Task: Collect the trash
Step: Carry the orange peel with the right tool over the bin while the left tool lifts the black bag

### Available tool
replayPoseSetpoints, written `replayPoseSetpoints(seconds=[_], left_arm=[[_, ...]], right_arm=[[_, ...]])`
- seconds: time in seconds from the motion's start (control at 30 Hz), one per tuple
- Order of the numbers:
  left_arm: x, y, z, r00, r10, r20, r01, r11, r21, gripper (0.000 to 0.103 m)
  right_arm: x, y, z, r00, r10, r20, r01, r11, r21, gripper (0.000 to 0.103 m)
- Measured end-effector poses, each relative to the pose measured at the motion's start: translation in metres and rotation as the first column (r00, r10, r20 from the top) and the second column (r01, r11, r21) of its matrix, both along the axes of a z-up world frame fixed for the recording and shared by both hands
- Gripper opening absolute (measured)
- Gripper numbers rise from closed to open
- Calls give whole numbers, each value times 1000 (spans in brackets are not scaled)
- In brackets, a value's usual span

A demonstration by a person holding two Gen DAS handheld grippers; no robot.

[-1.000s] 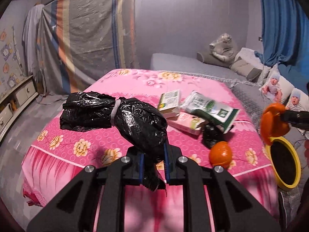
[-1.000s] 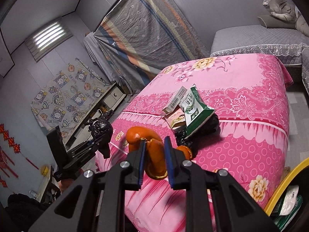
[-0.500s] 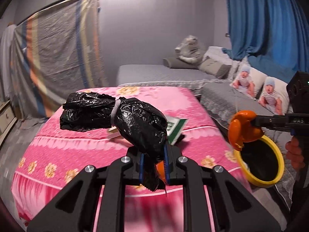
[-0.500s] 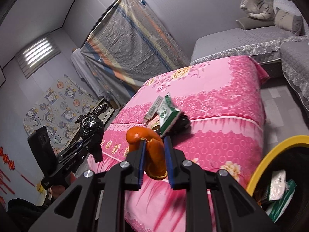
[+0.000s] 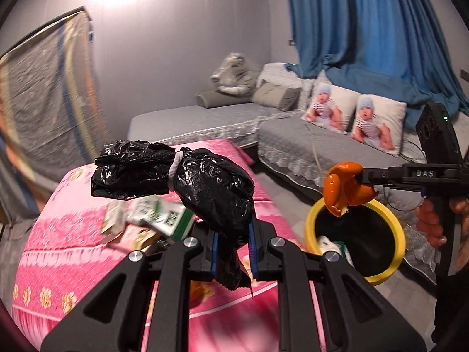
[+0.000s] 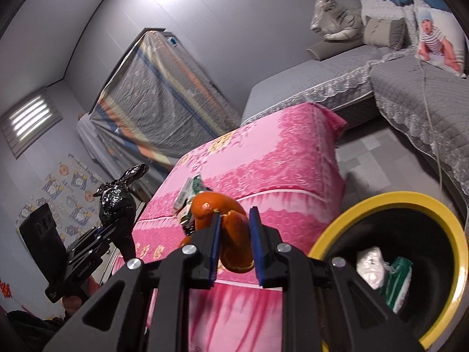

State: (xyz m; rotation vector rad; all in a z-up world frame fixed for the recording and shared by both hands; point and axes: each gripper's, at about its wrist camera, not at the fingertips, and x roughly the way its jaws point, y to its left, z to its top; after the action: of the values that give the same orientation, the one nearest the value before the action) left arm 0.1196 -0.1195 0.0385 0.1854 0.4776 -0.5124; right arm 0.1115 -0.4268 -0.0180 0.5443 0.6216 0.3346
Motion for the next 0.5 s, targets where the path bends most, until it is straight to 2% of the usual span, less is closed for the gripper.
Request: replayPoseSetpoints(seconds=[0.23,0.5], left_arm=[[-3,-51,0,993,-116,0,116,993,16,14],[-9,-100,-8,974,-226,-9,226,973,35,14]], right_arm=[[-21,-34,-13,994,-105,-12,105,994,-7,18],[-40,-69,-30,978,-205,-34,204,979,-11,18]])
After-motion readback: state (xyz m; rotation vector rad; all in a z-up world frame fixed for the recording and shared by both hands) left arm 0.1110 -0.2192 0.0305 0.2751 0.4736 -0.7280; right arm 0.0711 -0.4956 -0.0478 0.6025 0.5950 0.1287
